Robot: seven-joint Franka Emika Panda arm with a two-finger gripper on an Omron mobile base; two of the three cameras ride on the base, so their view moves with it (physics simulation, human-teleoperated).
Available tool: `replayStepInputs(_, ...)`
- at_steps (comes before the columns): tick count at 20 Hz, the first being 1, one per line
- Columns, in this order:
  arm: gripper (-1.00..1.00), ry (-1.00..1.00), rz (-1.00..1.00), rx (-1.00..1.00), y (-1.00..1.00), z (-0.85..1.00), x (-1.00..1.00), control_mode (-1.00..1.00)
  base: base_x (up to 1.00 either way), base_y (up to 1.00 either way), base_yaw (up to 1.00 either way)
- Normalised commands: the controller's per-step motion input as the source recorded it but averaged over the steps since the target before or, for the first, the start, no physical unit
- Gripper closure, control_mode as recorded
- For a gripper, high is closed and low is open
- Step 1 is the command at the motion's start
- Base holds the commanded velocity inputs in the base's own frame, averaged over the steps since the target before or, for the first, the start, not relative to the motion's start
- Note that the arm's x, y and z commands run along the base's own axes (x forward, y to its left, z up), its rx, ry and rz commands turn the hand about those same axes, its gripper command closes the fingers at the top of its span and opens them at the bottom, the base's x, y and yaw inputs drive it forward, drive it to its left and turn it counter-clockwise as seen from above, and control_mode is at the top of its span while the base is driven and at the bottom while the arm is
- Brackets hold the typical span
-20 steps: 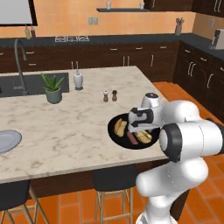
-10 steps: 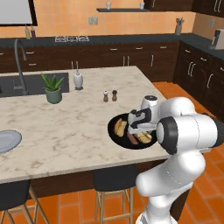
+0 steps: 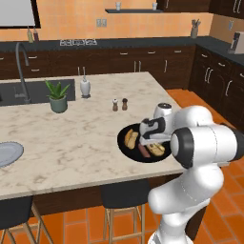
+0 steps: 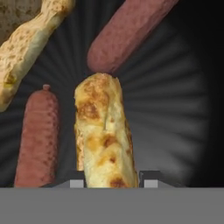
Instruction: Place one bun and one sausage from the bowl on each plate.
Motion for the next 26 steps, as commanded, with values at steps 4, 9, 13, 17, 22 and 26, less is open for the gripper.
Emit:
replayStepInputs(4, 1.00, -0.05, 0.00, -0.02, 0.00, 0.56, -0.02, -1.00, 0.00, 0.00, 0.00)
replayStepInputs(9, 1.00, -0.16, -0.05, -0.09, 0.00, 0.67, -0.40, -1.00, 0.00, 0.00, 0.00)
replayStepInputs(13, 1.00, -0.27, -0.12, -0.02, -0.02, 0.51, -0.87, -1.00, 0.00, 0.00, 0.00)
replayStepInputs(17, 1.00, -0.25, -0.08, 0.02, -0.03, 0.11, -0.94, -1.00, 0.00, 0.00, 0.00)
replayStepInputs(22, 1.00, -0.04, -0.01, 0.02, -0.01, 0.00, -0.24, -1.00, 0.00, 0.00, 0.00)
replayStepInputs(26, 1.00, 0.00, 0.00, 0.00, 0.00, 0.00, 0.00, -1.00, 0.00, 0.00, 0.00)
